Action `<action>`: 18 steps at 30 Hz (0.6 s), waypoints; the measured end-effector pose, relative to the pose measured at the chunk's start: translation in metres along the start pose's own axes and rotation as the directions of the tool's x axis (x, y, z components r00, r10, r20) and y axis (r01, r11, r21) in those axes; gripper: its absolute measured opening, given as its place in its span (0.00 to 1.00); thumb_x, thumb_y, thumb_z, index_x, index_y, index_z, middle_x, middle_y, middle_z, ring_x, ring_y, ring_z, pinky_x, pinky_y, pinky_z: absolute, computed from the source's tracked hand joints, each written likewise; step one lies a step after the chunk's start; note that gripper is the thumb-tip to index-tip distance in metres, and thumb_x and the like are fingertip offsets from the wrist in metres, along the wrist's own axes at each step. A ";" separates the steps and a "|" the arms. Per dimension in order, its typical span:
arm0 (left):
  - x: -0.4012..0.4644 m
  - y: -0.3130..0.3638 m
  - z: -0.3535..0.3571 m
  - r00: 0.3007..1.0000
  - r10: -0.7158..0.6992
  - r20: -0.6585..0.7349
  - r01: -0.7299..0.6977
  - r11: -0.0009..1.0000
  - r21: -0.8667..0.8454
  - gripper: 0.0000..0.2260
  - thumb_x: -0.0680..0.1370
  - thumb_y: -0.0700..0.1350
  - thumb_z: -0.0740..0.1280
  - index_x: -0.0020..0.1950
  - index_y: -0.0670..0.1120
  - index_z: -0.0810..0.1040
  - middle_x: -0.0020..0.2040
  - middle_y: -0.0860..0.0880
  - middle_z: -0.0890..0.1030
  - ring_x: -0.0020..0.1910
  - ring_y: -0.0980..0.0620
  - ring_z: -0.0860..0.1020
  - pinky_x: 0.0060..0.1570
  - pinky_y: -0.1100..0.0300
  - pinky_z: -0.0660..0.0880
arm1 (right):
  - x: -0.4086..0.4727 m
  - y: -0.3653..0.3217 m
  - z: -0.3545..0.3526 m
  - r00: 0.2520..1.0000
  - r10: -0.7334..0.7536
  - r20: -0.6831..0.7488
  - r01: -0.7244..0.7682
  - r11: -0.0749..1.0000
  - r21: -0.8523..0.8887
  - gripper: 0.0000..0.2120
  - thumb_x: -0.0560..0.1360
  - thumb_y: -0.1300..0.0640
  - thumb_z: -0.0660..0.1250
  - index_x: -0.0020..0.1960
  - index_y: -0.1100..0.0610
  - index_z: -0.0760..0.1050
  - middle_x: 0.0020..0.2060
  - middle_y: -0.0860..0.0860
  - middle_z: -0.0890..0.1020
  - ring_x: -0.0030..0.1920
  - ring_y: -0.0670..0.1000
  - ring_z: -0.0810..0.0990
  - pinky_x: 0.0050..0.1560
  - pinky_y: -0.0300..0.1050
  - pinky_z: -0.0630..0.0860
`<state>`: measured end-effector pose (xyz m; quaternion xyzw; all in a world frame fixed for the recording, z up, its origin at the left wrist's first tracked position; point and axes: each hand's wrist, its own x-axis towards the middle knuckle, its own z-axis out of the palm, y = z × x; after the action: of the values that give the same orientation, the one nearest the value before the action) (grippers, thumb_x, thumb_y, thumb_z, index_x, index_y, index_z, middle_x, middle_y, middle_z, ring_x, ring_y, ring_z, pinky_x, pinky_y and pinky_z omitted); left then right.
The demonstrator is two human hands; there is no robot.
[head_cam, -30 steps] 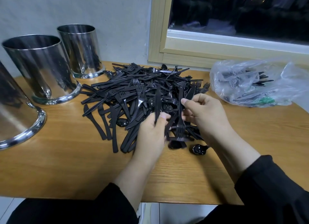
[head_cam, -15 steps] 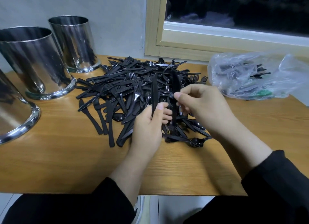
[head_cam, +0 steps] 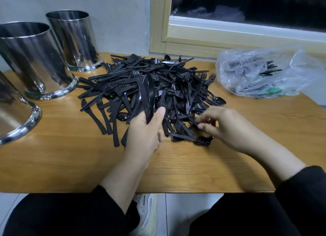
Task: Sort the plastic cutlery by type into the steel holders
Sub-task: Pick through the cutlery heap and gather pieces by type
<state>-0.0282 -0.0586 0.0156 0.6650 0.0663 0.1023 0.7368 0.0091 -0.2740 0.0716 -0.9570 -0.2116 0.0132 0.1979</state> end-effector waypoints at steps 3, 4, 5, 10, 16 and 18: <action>-0.005 -0.004 -0.006 0.999 -0.013 0.033 0.011 0.999 0.034 0.22 0.81 0.55 0.68 0.35 0.40 0.73 0.26 0.43 0.73 0.24 0.44 0.70 0.24 0.59 0.66 | -0.016 0.020 0.004 0.985 -0.027 0.173 0.039 0.997 -0.067 0.13 0.77 0.53 0.72 0.61 0.49 0.81 0.52 0.43 0.77 0.47 0.37 0.75 0.48 0.24 0.66; -0.007 -0.004 -0.006 0.999 -0.015 0.044 0.012 0.999 0.048 0.22 0.81 0.54 0.68 0.35 0.39 0.74 0.25 0.43 0.73 0.23 0.44 0.70 0.24 0.59 0.66 | -0.020 0.023 0.006 0.979 -0.029 0.200 0.043 0.997 -0.070 0.14 0.77 0.53 0.72 0.63 0.48 0.80 0.53 0.42 0.77 0.48 0.37 0.75 0.49 0.23 0.65; -0.008 -0.003 -0.006 0.999 -0.013 0.052 0.010 0.998 0.061 0.21 0.82 0.54 0.68 0.37 0.40 0.74 0.25 0.43 0.72 0.22 0.45 0.69 0.23 0.59 0.65 | -0.023 0.025 0.008 0.976 -0.024 0.215 0.039 0.997 -0.066 0.16 0.77 0.52 0.72 0.64 0.47 0.80 0.53 0.41 0.76 0.49 0.38 0.74 0.50 0.22 0.64; -0.010 0.000 -0.004 0.995 -0.037 0.087 0.032 0.998 0.060 0.18 0.82 0.53 0.67 0.37 0.46 0.70 0.27 0.46 0.65 0.24 0.49 0.61 0.26 0.57 0.58 | -0.028 0.024 0.018 0.990 -0.039 0.139 0.045 0.998 -0.042 0.10 0.77 0.54 0.72 0.57 0.47 0.82 0.50 0.42 0.76 0.50 0.43 0.76 0.51 0.31 0.69; -0.010 0.000 0.000 0.996 -0.030 0.084 0.018 0.990 0.141 0.25 0.83 0.54 0.65 0.29 0.45 0.70 0.24 0.51 0.66 0.25 0.50 0.64 0.32 0.56 0.63 | -0.027 0.018 0.009 0.964 0.046 -0.263 -0.012 0.991 0.130 0.03 0.75 0.57 0.73 0.45 0.52 0.80 0.36 0.42 0.79 0.36 0.38 0.75 0.40 0.38 0.69; -0.011 0.004 0.007 0.996 0.002 0.084 -0.019 0.980 0.199 0.25 0.84 0.54 0.62 0.32 0.44 0.79 0.23 0.52 0.72 0.25 0.52 0.70 0.33 0.55 0.71 | -0.024 0.010 0.000 0.912 0.222 -0.344 -0.071 0.913 0.402 0.03 0.76 0.58 0.72 0.45 0.57 0.80 0.29 0.46 0.80 0.29 0.41 0.74 0.35 0.34 0.70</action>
<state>-0.0378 -0.0681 0.0203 0.7394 0.0420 0.0714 0.6681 -0.0084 -0.2921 0.0663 -0.8975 -0.0885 -0.1179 0.4157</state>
